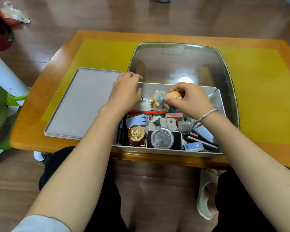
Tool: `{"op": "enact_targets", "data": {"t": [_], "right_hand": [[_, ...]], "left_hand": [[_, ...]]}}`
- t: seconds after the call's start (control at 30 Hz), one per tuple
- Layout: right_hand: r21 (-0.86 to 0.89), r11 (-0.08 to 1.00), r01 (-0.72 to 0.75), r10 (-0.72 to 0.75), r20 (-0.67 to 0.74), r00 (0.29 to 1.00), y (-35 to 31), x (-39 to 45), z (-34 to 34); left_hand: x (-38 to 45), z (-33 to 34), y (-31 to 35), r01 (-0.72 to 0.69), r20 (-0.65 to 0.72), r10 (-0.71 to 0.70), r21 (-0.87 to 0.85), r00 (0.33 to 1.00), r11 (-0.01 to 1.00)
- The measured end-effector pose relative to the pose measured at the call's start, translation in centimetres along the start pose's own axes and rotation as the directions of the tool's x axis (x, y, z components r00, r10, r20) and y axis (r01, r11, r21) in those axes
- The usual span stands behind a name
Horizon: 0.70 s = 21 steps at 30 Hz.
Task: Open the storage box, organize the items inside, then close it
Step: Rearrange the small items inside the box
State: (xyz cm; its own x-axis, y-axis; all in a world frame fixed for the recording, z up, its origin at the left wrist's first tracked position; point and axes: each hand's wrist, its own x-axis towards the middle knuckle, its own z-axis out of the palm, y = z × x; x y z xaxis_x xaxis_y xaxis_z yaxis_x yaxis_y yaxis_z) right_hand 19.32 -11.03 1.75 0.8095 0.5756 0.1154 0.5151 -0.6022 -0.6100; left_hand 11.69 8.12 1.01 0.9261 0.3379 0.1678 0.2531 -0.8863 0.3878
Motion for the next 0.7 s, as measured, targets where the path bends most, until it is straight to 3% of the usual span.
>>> {"op": "enact_targets", "data": {"t": [0.13, 0.3, 0.43, 0.57, 0.7], "right_hand": [[0.015, 0.999, -0.05, 0.052, -0.143, 0.988, 2.8, -1.3, -2.7], [0.108, 0.992, -0.068, 0.09, -0.21, 0.974, 5.4, -1.7, -3.7], [0.178, 0.982, -0.056, 0.093, -0.206, 0.974, 6.2, -1.6, -3.4], [0.157, 0.986, -0.05, 0.083, -0.208, 0.975, 6.4, -1.5, -3.4], [0.128, 0.99, -0.06, 0.085, -0.205, 0.975, 6.6, -1.2, -3.5]], "left_hand": [[0.1, 2.3, 2.0, -0.139, 0.183, 0.163, -0.14, 0.969, 0.98], [0.5, 4.9, 2.6, -0.195, 0.317, 0.212, -0.087, 0.924, 0.977], [1.1, 6.1, 2.4, -0.242, 0.486, 0.204, 0.015, 0.849, 0.97], [1.8, 7.2, 2.8, -0.291, 0.51, 0.211, 0.082, 0.834, 0.953], [1.8, 7.5, 2.8, -0.317, 0.42, 0.225, 0.162, 0.879, 0.935]]}}
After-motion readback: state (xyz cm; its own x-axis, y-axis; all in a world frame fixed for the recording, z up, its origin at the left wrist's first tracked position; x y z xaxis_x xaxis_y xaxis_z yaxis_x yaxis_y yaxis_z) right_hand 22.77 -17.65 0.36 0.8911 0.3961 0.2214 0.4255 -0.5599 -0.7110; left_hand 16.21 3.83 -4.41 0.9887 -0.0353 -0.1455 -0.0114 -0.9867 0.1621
